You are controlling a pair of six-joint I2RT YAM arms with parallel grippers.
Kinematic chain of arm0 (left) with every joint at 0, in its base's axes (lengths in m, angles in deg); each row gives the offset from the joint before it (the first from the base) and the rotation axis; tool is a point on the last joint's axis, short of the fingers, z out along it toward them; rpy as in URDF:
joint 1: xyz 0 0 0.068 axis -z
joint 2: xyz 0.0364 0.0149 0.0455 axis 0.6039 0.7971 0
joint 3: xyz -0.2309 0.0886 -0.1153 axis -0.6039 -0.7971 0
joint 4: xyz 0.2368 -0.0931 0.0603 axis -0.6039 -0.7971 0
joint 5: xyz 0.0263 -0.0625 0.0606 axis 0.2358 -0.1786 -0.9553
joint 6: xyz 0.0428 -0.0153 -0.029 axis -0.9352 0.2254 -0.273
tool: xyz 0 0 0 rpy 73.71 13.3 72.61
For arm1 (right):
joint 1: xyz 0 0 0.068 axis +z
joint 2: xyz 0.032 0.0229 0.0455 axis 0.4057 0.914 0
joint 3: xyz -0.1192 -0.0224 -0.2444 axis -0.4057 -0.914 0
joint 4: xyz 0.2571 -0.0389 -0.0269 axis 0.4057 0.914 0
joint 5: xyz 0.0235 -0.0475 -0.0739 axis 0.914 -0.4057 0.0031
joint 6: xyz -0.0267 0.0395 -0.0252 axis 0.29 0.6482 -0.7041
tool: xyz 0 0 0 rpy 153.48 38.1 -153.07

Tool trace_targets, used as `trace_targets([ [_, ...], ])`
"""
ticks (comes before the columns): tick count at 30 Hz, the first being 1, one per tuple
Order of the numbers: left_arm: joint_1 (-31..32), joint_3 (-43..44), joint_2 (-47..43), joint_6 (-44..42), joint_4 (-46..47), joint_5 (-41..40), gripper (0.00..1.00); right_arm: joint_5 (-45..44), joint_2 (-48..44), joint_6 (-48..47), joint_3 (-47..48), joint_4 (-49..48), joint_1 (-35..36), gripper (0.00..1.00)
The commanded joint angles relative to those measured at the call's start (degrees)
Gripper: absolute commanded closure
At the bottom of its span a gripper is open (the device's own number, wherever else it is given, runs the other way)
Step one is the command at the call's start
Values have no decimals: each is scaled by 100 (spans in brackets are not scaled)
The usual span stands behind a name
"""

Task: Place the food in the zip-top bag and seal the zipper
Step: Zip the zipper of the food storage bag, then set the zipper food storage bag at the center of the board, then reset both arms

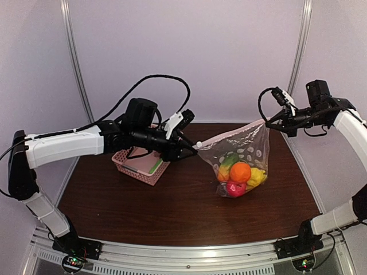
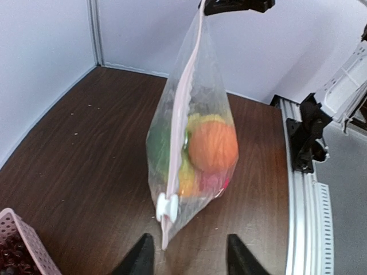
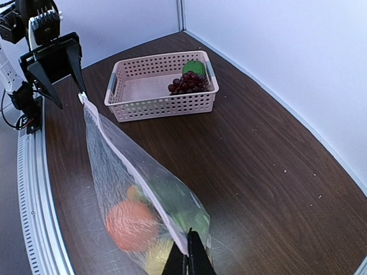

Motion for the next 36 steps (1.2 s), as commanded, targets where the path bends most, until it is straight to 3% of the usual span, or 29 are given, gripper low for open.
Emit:
trace_targets([
  [1,-103,387,77,353,-48,-846,38,-274,149,659,149,-1008,-89,100],
  [3,-119,498,9,376,-55,-1232,26,-472,299,1032,346,-1406,-83,100],
  [5,-143,557,-50,368,-44,-1379,20,-716,496,1368,613,-1743,-88,100],
  [8,-176,627,-107,318,-147,-1447,19,-771,690,1592,876,-2056,-91,100],
  [11,-184,585,-187,297,-285,-1458,19,-277,612,1459,712,-2144,-84,100],
  [15,-206,288,-376,261,-383,-1666,19,47,163,610,-18,-1503,24,100],
  [21,-346,-67,-548,112,-584,-1941,19,-655,-1205,-1159,-1814,-296,477,100],
  [27,-422,-80,-439,31,-745,-1920,19,-2034,-1971,-2069,-2946,294,1246,72],
  [33,-444,-44,-492,64,-852,-2013,18,-1800,-2054,-2423,-2059,1500,1288,42],
  [36,-505,-47,-616,89,-936,-2259,14,-1692,-2092,-2088,-1359,1650,1223,30],
])
